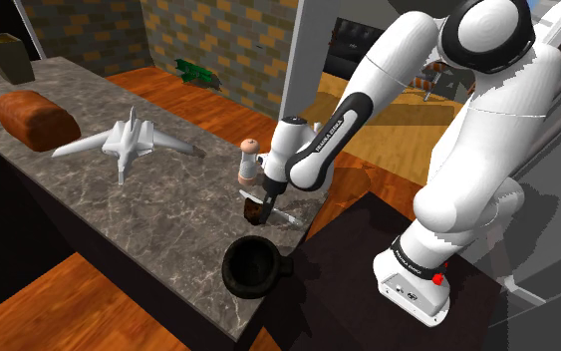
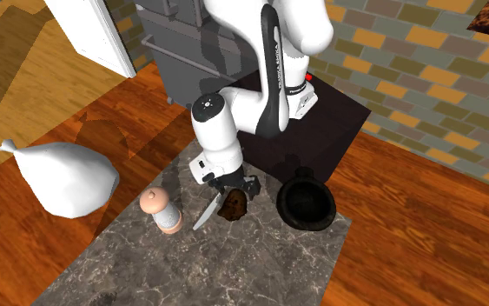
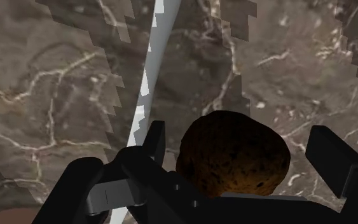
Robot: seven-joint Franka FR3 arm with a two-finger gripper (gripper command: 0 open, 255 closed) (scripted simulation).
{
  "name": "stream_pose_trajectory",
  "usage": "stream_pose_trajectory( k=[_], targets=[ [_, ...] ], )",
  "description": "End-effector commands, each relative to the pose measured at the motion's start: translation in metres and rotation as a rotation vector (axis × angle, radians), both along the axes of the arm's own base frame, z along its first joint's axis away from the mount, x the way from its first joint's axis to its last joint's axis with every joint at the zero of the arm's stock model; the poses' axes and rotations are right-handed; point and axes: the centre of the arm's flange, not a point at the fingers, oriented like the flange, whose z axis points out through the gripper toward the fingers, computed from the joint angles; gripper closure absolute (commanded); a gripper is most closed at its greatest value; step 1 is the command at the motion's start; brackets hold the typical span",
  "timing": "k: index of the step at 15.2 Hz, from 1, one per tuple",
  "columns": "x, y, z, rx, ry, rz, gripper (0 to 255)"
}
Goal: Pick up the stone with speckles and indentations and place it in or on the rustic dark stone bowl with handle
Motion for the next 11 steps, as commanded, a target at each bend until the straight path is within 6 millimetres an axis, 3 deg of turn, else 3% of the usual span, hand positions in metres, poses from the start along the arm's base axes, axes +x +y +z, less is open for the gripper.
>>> stream_pose_trajectory(
  k=[1, 5, 6, 11],
  targets=[
    [0.0002, 0.0003, -0.0011, 0.000, 0.000, 0.000, 0],
    [0.0002, 0.0003, -0.0010, 0.000, 0.000, 0.000, 0],
    [0.0002, 0.0003, -0.0010, 0.000, 0.000, 0.000, 255],
    [0.0001, 0.0003, -0.0009, 0.000, 0.000, 0.000, 255]
  ],
)
